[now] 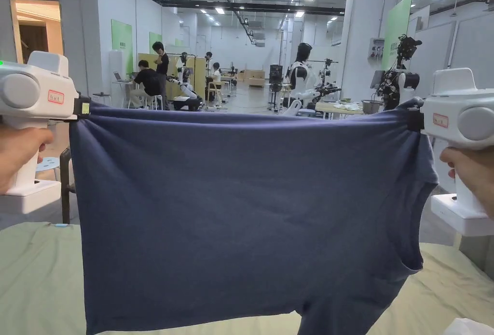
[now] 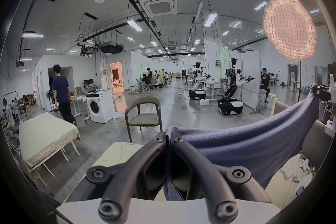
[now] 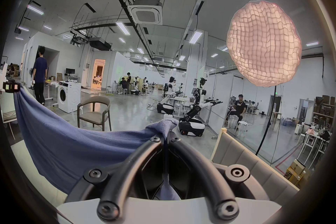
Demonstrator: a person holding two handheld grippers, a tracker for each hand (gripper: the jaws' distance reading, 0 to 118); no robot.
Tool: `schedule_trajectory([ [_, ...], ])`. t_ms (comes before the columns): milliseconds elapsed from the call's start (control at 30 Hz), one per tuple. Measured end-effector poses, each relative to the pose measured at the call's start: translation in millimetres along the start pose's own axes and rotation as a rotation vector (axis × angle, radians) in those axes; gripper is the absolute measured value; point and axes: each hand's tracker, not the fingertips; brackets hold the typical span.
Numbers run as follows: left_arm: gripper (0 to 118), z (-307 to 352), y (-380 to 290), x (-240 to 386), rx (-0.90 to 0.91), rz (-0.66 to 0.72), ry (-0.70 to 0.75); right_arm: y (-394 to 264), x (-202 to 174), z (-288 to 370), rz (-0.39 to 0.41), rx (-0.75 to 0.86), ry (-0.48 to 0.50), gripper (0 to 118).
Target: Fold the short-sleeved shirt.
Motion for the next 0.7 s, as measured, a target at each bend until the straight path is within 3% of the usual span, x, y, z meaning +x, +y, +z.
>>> schedule_trajectory([
  [400, 0, -6.0, -149.0, 21.1, -0.147, -0.007, -0.035, -134.5, -11.6, 15.8, -0.012, -0.156, 0.030, 0],
  [700, 0, 67.0, -255.9, 23.9, -0.185, 0.056, -0.079, -238.1, -11.7, 90.8, 0.007, -0.237, 0.033, 0],
])
